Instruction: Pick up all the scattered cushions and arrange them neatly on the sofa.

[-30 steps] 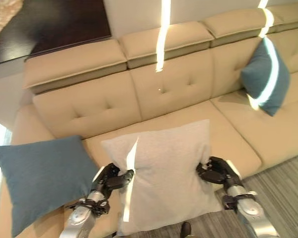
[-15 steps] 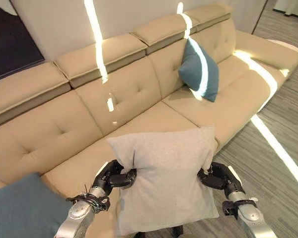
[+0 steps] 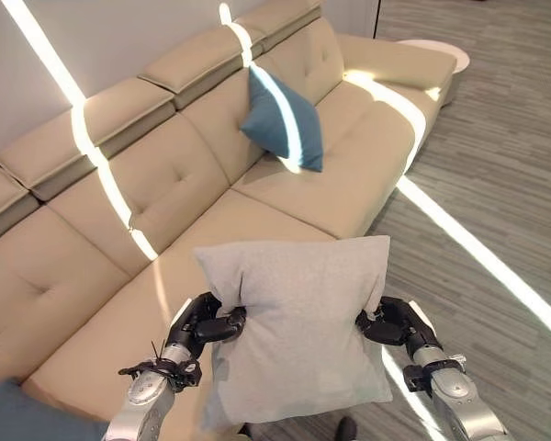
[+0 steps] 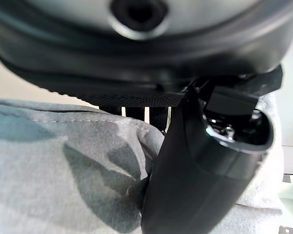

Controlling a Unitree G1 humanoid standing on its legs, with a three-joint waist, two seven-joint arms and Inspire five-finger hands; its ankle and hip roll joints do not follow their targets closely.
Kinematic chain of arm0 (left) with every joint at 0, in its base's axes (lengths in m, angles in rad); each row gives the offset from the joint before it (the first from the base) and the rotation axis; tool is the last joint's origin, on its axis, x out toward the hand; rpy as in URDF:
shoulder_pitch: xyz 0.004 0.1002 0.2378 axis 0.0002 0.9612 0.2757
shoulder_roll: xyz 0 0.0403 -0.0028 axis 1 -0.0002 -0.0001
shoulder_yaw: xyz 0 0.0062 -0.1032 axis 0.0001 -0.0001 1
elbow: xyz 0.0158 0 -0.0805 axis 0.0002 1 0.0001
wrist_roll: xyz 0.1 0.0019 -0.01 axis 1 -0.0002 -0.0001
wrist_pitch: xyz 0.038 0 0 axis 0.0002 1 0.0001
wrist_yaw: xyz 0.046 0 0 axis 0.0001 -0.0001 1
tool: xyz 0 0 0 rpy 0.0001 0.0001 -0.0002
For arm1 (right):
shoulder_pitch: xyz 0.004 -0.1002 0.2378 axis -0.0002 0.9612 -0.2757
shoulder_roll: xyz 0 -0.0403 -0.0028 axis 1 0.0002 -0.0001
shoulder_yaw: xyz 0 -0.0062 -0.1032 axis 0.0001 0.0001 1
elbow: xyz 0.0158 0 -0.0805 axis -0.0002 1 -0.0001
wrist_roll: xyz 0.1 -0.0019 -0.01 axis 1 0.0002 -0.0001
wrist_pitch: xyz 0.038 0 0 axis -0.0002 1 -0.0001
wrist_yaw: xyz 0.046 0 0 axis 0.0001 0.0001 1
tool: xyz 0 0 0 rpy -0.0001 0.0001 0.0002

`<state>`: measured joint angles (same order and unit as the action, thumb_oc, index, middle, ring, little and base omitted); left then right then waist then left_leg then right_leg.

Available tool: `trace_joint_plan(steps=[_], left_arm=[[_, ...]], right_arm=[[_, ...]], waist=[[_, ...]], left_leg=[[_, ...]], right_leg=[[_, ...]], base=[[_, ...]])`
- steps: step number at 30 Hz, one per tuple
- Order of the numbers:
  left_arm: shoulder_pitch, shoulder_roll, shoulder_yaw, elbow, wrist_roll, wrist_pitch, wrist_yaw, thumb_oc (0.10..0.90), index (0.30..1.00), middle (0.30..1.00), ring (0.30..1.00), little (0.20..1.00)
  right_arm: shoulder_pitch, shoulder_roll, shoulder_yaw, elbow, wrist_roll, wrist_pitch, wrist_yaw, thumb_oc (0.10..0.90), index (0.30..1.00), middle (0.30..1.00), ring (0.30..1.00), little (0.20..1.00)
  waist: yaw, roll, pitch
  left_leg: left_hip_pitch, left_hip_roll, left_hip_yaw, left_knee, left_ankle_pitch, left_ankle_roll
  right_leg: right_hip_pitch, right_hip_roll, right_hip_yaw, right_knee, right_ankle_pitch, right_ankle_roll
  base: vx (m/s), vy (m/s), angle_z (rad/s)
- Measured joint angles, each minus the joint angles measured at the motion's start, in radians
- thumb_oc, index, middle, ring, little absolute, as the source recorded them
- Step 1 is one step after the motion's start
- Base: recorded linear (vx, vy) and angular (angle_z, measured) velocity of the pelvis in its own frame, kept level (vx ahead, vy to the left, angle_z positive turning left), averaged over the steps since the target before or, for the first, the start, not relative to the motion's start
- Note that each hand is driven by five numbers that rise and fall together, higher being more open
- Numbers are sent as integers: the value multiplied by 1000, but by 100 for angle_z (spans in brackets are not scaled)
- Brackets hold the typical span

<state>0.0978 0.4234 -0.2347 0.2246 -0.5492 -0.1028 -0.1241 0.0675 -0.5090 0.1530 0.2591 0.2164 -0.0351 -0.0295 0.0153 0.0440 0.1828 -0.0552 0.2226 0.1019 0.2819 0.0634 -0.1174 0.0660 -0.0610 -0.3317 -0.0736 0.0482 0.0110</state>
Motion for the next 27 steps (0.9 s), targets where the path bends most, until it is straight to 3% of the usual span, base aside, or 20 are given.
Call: trace_joint_plan(steps=[2,4,5,8,11,14,15,18,19,21,23,24,25,27], left_arm=[[5,2,-7,-1,-1,0,12,400,300,300,300,300],[7,-6,-21,-14,-1,0,14,400,300,300,300,300],[6,-8,-33,-39,0,-1,13,400,300,300,300,300],[-4,-12,-44,-46,1,-1,10,400,300,300,300,300],[-3,-11,-40,-44,3,0,12,400,300,300,300,300],[-3,-3,-34,-44,3,-1,13,400,300,300,300,300],[5,5,-25,-44,5,-1,16,400,300,300,300,300],[5,10,-18,-44,5,-1,21,400,300,300,300,300],[9,9,-19,-42,12,0,22,400,300,300,300,300],[20,2,-20,-32,14,0,22,400,300,300,300,300],[16,21,-25,-32,13,0,27,400,300,300,300,300],[10,33,-27,-32,13,0,28,400,300,300,300,300],[9,34,-26,-33,13,0,28,400,300,300,300,300],[4,24,-22,-36,13,0,29,400,300,300,300,300]], right_arm=[[1,6,-16,-2,0,0,-1,400,300,300,300,300],[1,-5,-18,-4,1,0,-6,400,300,300,300,300],[1,-20,-32,-5,2,0,-9,400,300,300,300,300],[5,-32,-32,-5,3,1,-19,400,300,300,300,300],[5,-30,-29,-4,3,1,-21,400,300,300,300,300],[-4,-22,-16,1,2,2,-24,400,300,300,300,300],[0,-13,-7,1,1,2,-24,400,300,300,300,300],[-1,-12,0,0,1,2,-24,400,300,300,300,300],[-2,-8,3,1,-4,6,-24,400,300,300,300,300],[-1,-16,9,1,-15,11,-24,400,300,300,300,300],[3,-6,16,-2,-16,15,-22,400,300,300,300,300],[9,-2,12,-6,-16,15,-21,400,300,300,300,300],[11,1,9,-9,-17,15,-20,400,300,300,300,300],[10,11,-11,-12,-20,15,-19,400,300,300,300,300]], waist=[[0,-22,3],[-2,-36,3],[-8,-34,1],[-34,-27,-2],[-28,-27,-3],[0,-28,-3],[7,-27,-3],[15,-26,-3],[23,-23,-1],[25,16,-2],[17,8,-5],[2,-8,-6],[-8,-16,-10],[-2,3,-3]], left_leg=[[-80,25,-38,158,21,6],[-95,-60,-69,154,-36,9],[-93,-153,-57,60,-73,36],[-115,-246,14,-55,-81,51],[-163,-263,29,-96,-75,56],[-172,-272,26,-127,-70,70],[-148,-292,-5,-134,-60,97],[-115,-306,3,-164,-25,143],[-64,-313,20,-181,-53,191],[-1,-281,14,-221,-47,231],[65,-288,-42,-253,-37,241],[79,-312,-68,-264,-43,249],[91,-336,-95,-269,-48,256],[108,-347,-136,-273,-57,266]], right_leg=[[19,26,19,-2,-5,-51],[23,22,46,-3,-21,-56],[22,21,62,-14,-15,-60],[32,36,60,-18,-26,-45],[32,72,66,-18,-37,-47],[39,92,127,-18,-62,-41],[70,109,145,-18,-70,-44],[109,125,150,-17,-93,-38],[127,128,168,28,-144,-15],[81,147,173,227,-214,25],[-78,104,163,616,-274,94],[-125,67,161,725,-297,125],[-161,29,175,789,-317,131],[-227,-33,170,782,-352,83]], base=[[123,-153,-28],[155,-92,-55],[148,-37,-58],[107,-29,-25],[153,-46,-30],[256,15,-46],[156,26,-59],[261,77,-33],[214,112,-25],[109,70,-18],[103,45,26],[129,9,70],[150,-26,77],[190,-68,66]])
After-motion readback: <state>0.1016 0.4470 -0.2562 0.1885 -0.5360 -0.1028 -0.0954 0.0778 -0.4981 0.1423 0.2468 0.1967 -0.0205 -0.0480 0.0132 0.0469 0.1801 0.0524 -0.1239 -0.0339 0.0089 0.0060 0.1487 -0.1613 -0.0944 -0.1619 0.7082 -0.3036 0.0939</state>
